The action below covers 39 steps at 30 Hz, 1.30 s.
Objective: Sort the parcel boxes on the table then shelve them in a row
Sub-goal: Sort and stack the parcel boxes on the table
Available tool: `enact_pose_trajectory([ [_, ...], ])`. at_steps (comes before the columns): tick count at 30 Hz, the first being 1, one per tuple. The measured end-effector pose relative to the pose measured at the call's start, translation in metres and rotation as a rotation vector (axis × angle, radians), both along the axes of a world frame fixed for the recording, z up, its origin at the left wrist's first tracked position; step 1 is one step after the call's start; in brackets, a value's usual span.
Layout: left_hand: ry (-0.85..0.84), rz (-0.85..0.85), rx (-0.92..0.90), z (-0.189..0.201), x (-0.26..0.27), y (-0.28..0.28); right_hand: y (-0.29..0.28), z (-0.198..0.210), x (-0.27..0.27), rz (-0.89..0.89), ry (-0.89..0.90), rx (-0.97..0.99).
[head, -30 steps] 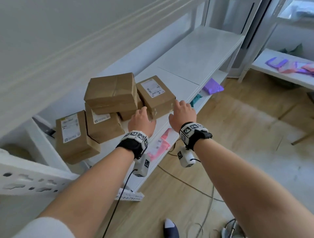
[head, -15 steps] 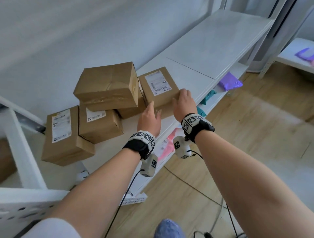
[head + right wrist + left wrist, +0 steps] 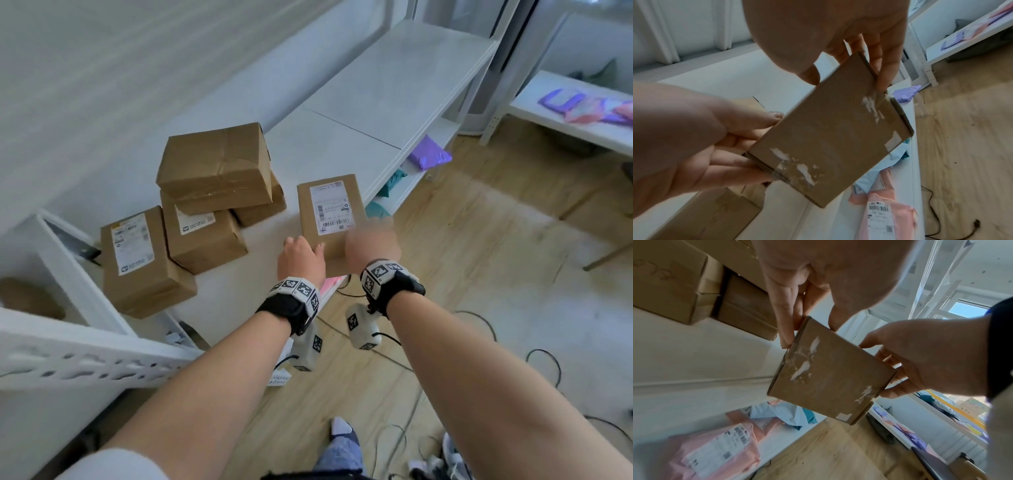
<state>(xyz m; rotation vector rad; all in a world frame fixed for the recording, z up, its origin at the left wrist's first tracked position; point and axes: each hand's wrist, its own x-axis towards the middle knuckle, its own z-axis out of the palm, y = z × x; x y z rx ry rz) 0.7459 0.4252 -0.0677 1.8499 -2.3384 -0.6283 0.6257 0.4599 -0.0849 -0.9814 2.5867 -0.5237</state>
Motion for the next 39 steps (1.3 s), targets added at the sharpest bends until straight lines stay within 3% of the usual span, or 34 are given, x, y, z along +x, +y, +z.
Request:
enact_pose_trajectory([
  [10,0.026,-0.147,0.048,0.010,0.064,0.090,0.114,0.016,0.079,-0.191,0.051,0.074],
  [15,-0.062,-0.294,0.029,0.014,0.134,0.137,0.168,0.022,0.153,-0.264,0.071,0.159],
  [21,-0.160,-0.436,0.076,0.012,0.244,0.176,0.217,0.032,0.259,-0.210,0.007,0.392],
  [26,-0.239,-0.415,0.184,0.008,0.332,0.180,0.210,0.012,0.337,-0.116,-0.106,0.586],
  [29,-0.249,-0.339,0.232,0.009,0.381,0.166,0.182,-0.021,0.364,0.042,-0.101,0.697],
  [33,-0.208,-0.212,0.201,0.026,0.449,0.134,0.154,0.043,0.444,0.174,-0.040,0.559],
  [39,-0.156,0.096,0.134,0.066,0.547,0.079,0.077,0.080,0.526,0.358,-0.028,0.340],
])
